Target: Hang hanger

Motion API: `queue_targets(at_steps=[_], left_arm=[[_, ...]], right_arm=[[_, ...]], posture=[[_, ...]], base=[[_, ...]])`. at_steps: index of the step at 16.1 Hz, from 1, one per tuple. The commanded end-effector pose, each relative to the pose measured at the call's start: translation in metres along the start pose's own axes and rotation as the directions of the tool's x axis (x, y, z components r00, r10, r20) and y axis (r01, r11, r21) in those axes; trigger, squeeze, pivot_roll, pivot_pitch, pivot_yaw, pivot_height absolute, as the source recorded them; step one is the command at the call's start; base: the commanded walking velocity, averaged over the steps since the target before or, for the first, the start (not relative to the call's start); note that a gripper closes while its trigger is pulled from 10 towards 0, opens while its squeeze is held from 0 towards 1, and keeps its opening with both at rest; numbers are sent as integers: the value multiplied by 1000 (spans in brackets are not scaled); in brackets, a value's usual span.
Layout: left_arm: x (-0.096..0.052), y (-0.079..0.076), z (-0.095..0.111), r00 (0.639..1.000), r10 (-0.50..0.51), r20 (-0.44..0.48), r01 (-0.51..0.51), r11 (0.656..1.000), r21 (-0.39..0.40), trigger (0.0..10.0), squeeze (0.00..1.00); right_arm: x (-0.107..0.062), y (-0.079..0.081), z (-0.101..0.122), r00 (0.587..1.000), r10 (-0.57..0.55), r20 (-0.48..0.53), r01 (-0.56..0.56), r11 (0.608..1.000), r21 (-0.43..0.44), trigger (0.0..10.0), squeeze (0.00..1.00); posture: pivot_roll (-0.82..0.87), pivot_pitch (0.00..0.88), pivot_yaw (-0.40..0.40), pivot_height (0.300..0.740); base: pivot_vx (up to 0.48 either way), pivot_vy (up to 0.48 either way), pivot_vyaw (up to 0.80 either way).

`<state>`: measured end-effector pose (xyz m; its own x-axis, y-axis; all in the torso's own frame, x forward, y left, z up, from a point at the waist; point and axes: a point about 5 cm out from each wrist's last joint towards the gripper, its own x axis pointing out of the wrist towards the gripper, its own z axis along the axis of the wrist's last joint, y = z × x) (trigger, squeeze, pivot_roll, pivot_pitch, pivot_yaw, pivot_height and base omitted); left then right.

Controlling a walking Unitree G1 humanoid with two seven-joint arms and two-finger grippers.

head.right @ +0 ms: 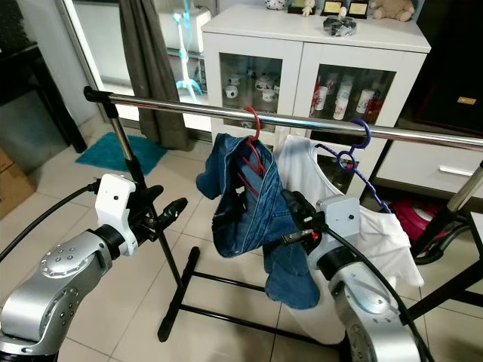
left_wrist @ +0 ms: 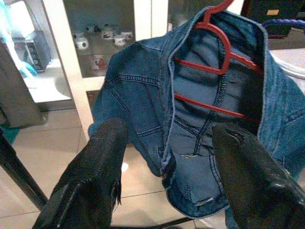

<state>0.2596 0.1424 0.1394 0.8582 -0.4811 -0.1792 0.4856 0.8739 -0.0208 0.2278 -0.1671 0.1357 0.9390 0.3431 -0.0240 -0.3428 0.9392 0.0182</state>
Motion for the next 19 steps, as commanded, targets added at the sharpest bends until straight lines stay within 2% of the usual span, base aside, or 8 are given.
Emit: queue_targets(at_steps=[1,4,6,7,11,13,16,19], left_arm=[[-2,3,3,1000,17,7,-17,999,30,10000,0],[-6,10,-1,999,44,-12,-44,998,35,10000,0],[-10,11,-7,999,1,-45,1,999,48,10000,0],[-12,11,-10,997,-34,-74,38,998,58,10000,0],[-21,15,-21,981,-114,-158,130,987,99,10000,0],[-30,19,-26,965,-171,-198,199,972,129,10000,0],[-36,19,-24,955,-222,-197,252,957,145,10000,0],[-40,17,-26,948,-243,-203,275,950,148,10000,0]], right_arm=[[0,-1,7,999,3,37,-3,1000,9,10000,0],[8,-1,15,999,3,54,-5,1000,25,10000,0],[28,1,23,999,9,38,-11,999,40,10000,0],[35,1,25,999,23,34,-25,997,72,10000,1000],[60,7,34,992,124,1,-124,991,49,10000,1000],[83,19,32,977,206,-48,-206,978,25,10000,1000],[107,33,38,967,254,-39,-254,967,-14,10000,1000],[119,41,47,945,324,-39,-326,943,-68,10000,1000]], posture=[[-90,0,53,740],[-82,0,53,740],[-80,0,53,740],[-80,0,53,740],[-76,0,53,740],[-75,0,53,740],[-59,0,40,740],[-54,0,32,740]], base=[[0,0,0],[0,0,0],[0,0,0],[0,0,0],[0,0,0],[0,0,0],[0,0,0],[0,0,0]])
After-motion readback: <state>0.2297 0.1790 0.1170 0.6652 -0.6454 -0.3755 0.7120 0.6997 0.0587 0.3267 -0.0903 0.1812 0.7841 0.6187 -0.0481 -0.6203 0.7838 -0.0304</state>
